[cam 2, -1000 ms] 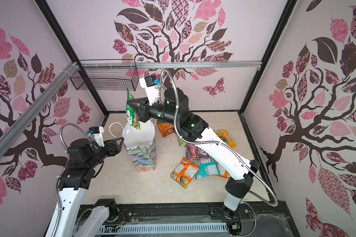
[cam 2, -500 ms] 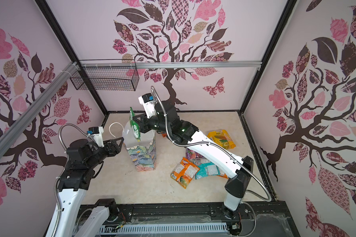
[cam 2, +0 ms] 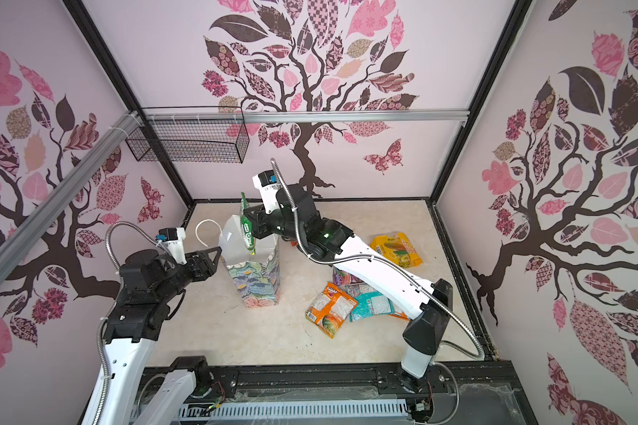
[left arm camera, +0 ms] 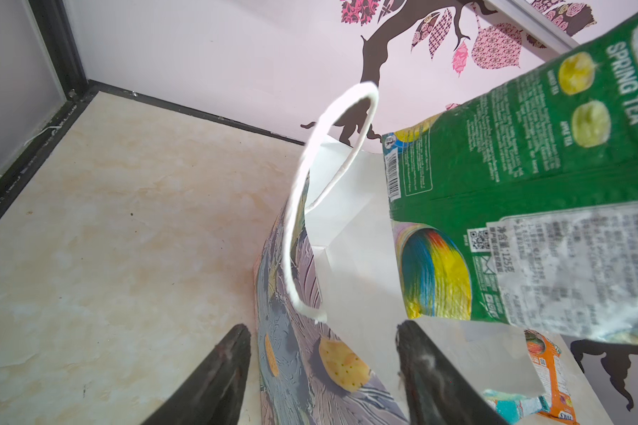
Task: Place the snacks into the paper bag
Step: 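Lower the green packet into the bag held open by the left gripper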
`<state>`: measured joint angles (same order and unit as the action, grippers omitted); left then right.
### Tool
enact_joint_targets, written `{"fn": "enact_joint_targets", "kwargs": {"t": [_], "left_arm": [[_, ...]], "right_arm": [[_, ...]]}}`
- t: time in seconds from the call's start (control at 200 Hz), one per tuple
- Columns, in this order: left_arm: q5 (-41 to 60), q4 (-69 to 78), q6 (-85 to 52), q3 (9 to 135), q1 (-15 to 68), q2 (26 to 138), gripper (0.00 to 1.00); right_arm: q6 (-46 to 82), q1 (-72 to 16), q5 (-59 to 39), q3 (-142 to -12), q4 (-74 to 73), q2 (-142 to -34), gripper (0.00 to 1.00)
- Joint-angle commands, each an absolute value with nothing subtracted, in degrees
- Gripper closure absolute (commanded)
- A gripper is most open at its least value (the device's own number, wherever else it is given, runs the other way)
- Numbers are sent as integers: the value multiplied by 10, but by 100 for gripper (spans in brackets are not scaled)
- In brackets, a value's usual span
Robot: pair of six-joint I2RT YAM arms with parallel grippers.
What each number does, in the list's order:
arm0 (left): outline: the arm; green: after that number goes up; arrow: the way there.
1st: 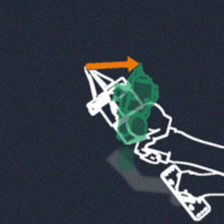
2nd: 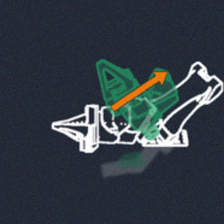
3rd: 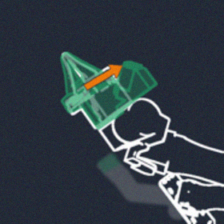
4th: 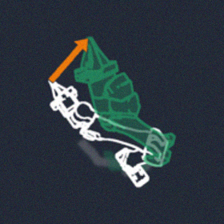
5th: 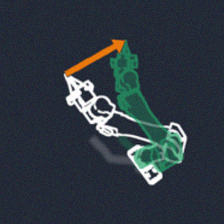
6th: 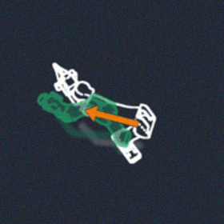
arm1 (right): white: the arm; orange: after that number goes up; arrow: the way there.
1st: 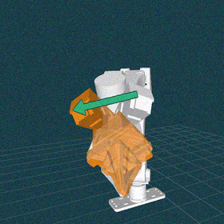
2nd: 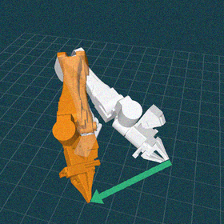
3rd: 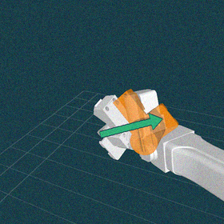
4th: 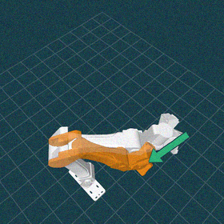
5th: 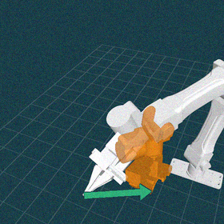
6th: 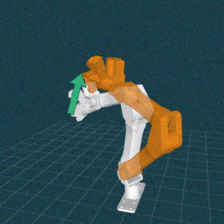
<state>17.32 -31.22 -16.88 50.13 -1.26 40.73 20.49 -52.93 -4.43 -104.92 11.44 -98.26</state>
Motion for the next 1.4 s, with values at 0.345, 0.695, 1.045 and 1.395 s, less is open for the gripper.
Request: {"fn": "enact_joint_targets", "kwargs": {"t": [0.345, 0.695, 1.045, 1.395], "left_arm": [[158, -312, -163, 491, -16, 401, 32], [171, -308, -164, 490, -16, 404, 32], [180, -308, -164, 491, -16, 413, 31], [185, -309, -164, 491, -15, 419, 32]], "right_arm": [[189, -527, 18, -1037, 114, -981, 100], [184, -527, 43, -1023, 132, -981, 100], [192, -527, 10, -1015, 137, -964, 100], [191, -528, 9, -1020, 146, -967, 100]]}}
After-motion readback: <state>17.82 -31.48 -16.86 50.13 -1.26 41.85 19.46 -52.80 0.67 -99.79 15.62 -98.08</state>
